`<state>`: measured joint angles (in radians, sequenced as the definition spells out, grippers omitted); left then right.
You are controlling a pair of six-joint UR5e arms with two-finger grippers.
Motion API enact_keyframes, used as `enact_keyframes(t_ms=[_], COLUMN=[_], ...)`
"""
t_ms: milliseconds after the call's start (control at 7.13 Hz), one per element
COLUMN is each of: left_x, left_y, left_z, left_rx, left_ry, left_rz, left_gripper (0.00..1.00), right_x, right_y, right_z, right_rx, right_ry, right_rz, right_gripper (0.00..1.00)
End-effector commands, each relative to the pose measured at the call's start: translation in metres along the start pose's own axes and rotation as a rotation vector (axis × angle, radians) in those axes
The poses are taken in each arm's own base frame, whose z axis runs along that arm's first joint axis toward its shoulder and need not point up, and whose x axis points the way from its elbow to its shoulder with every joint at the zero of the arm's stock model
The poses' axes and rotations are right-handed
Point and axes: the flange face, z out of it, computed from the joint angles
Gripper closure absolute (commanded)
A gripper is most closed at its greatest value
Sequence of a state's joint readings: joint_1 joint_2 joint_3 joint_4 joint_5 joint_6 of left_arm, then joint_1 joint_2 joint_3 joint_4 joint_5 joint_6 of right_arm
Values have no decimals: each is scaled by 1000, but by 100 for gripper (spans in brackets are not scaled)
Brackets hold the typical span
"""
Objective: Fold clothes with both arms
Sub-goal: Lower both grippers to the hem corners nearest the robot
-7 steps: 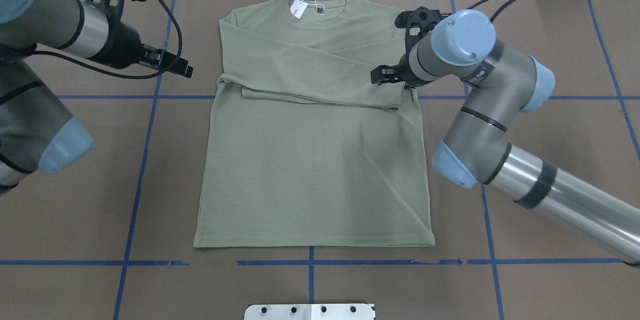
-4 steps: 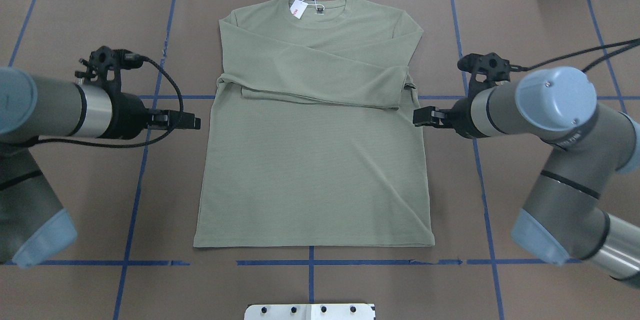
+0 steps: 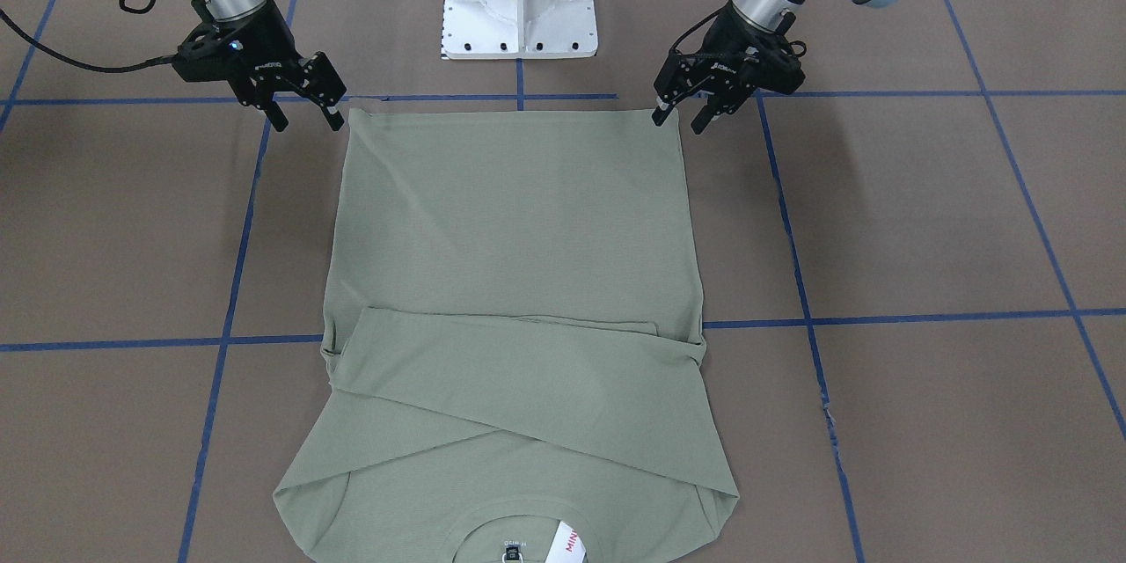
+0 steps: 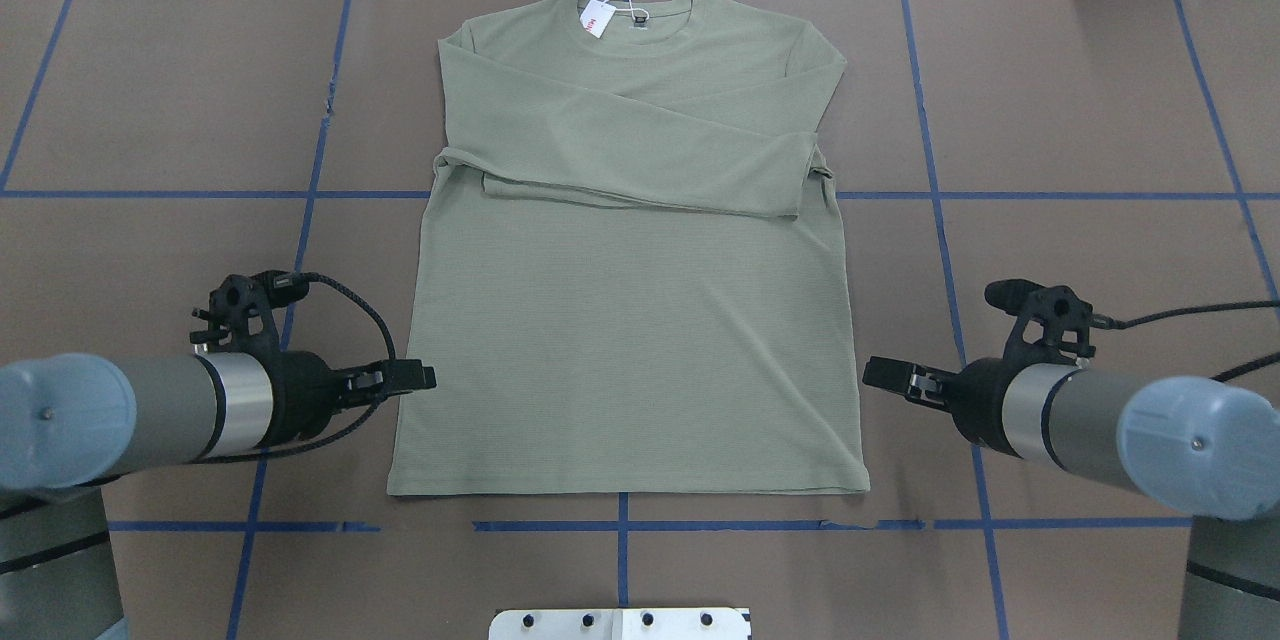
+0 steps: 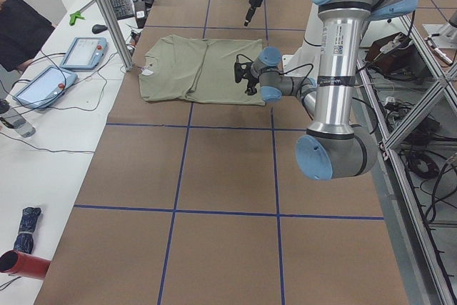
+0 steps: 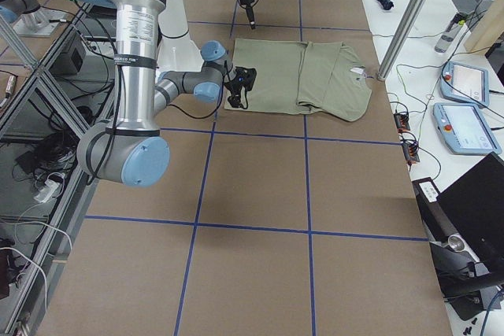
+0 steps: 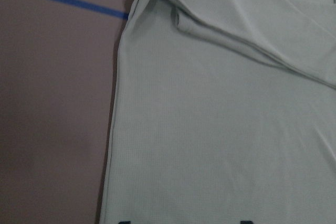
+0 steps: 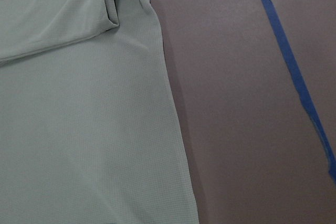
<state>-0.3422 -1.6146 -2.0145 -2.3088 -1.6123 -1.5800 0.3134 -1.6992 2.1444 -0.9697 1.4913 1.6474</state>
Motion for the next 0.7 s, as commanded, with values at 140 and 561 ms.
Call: enact_keyframes(t_ms=[140, 561], left_x=[-23, -34], left_y=[49, 60], left_z=[19, 34], left_rx=[-15, -22], left_ry=[-54, -86], left_rz=[-33, -22], left_gripper=[25, 26], right_x=[12, 11], right_y=[24, 25], right_z=[1, 1], right_rx=[22, 24], right_ry=[-21, -23], right_rz=[8, 6], right_gripper=[5, 4])
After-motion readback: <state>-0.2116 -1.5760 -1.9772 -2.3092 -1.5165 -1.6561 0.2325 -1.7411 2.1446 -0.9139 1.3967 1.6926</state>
